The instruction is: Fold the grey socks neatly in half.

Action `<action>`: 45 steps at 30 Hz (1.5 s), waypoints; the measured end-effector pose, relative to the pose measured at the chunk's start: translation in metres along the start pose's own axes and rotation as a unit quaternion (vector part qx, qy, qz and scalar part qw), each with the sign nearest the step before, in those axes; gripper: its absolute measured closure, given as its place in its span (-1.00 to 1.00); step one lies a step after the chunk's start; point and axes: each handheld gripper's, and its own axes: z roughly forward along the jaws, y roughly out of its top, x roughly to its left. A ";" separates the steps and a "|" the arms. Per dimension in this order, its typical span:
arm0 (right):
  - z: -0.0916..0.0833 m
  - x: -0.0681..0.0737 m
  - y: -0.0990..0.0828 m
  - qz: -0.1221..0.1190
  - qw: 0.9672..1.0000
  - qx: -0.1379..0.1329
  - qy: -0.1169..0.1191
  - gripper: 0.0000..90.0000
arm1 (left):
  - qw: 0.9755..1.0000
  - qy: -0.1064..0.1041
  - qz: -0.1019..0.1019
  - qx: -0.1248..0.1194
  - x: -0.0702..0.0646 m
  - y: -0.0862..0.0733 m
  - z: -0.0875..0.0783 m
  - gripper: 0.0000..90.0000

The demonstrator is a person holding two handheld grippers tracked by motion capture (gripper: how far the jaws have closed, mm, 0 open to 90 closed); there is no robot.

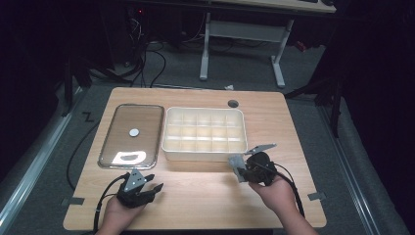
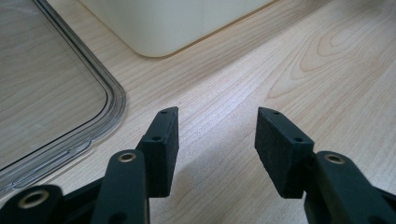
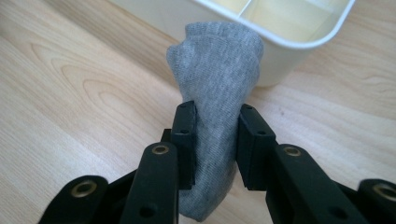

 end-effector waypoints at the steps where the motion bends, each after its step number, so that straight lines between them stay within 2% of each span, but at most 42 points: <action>1: -0.001 -0.001 0.003 0.000 1.000 0.000 0.001 0.60 | 1.000 -0.001 0.001 0.000 0.000 0.000 0.000 0.11; 7: -0.007 -0.009 0.020 0.004 1.000 0.012 0.003 0.60 | 1.000 -0.001 0.002 -0.003 0.000 0.000 0.000 0.11; 16: -0.016 -0.019 0.043 0.012 1.000 0.010 0.013 0.63 | 1.000 -0.002 0.003 -0.004 0.001 0.000 -0.001 0.11; 27: -0.019 -0.022 0.063 0.006 1.000 0.012 0.002 0.65 | 1.000 -0.005 0.003 -0.004 0.000 0.000 -0.001 0.11; 34: -0.008 -0.031 0.082 0.015 0.999 0.030 -0.004 0.65 | 1.000 -0.004 0.004 -0.003 0.001 0.000 -0.001 0.11; 38: 0.003 -0.036 0.090 0.019 0.999 0.051 -0.005 0.65 | 1.000 -0.003 0.006 -0.001 0.001 0.000 0.000 0.11; 42: 0.015 -0.039 0.094 0.034 0.996 0.077 -0.012 0.65 | 1.000 -0.004 0.007 0.001 0.001 0.000 0.000 0.11; 45: 0.023 -0.041 0.097 0.035 0.995 0.093 -0.013 0.65 | 1.000 -0.004 0.008 0.000 0.001 0.000 0.000 0.11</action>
